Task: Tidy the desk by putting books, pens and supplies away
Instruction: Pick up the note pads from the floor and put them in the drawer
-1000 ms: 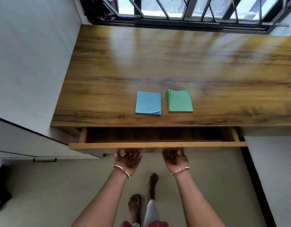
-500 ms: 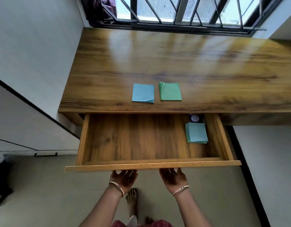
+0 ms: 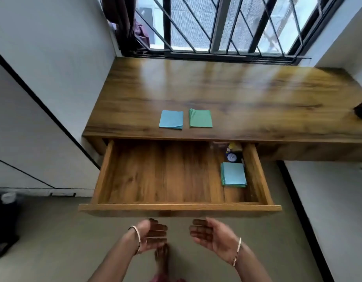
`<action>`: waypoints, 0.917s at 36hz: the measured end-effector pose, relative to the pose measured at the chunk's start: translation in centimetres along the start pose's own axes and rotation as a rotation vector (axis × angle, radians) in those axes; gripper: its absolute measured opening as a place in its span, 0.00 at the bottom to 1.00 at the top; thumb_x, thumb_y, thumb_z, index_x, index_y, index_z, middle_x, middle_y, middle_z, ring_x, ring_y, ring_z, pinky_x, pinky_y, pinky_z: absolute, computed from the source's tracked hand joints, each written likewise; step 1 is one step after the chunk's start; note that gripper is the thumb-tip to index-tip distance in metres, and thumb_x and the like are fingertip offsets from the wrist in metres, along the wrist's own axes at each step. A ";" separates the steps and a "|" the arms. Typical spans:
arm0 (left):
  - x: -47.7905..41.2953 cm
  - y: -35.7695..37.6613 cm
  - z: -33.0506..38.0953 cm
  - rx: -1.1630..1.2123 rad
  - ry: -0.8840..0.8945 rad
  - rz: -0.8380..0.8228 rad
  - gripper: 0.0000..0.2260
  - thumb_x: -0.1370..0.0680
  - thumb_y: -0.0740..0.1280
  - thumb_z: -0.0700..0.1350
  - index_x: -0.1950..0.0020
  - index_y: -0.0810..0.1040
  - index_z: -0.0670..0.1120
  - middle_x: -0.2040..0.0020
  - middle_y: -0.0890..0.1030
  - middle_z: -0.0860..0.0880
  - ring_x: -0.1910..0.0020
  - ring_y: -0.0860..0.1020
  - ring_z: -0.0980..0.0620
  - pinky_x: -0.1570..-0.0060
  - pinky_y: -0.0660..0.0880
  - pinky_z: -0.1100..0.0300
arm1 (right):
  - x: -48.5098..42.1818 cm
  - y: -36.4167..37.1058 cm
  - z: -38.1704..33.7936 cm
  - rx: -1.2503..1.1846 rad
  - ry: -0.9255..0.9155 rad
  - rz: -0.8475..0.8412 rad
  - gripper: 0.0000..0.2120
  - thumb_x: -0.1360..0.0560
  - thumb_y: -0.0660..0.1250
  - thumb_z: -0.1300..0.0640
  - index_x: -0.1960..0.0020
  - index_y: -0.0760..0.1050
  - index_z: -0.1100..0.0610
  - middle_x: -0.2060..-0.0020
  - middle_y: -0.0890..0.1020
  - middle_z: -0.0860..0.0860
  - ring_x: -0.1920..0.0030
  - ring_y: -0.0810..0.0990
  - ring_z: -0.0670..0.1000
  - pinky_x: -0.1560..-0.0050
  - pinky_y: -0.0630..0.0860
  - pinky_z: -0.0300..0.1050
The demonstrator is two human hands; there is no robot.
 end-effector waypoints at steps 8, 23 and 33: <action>8.0 5.0 7.7 -0.471 0.281 -0.117 0.15 0.18 0.59 0.46 0.54 0.81 0.38 0.59 0.82 0.39 0.64 0.81 0.47 0.65 0.78 0.58 | 6.3 2.4 -9.3 0.408 -0.318 0.003 0.16 0.20 0.63 0.54 0.47 0.80 0.67 0.54 0.84 0.65 0.55 0.83 0.60 0.46 0.78 0.56; 3.1 9.1 29.0 -0.786 0.827 0.903 0.25 0.27 0.68 0.60 0.41 0.76 0.41 0.41 0.79 0.41 0.40 0.77 0.41 0.43 0.73 0.51 | -7.9 8.5 -29.5 0.875 -0.736 0.778 0.15 0.27 0.69 0.51 0.45 0.82 0.58 0.49 0.84 0.57 0.46 0.81 0.59 0.43 0.77 0.50; 0.9 12.0 32.5 -1.056 0.765 1.096 0.35 0.36 0.73 0.66 0.40 0.74 0.42 0.42 0.76 0.44 0.42 0.76 0.44 0.47 0.73 0.52 | -11.0 11.9 -31.8 1.194 -0.609 1.007 0.35 0.35 0.75 0.39 0.39 0.72 0.61 0.41 0.78 0.59 0.37 0.74 0.60 0.41 0.73 0.51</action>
Point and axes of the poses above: each hand's wrist, its own x-axis away from the middle knuckle, its own y-axis out of the palm, z = x × y, the point moved 1 cm from there along -x, towards the middle knuckle
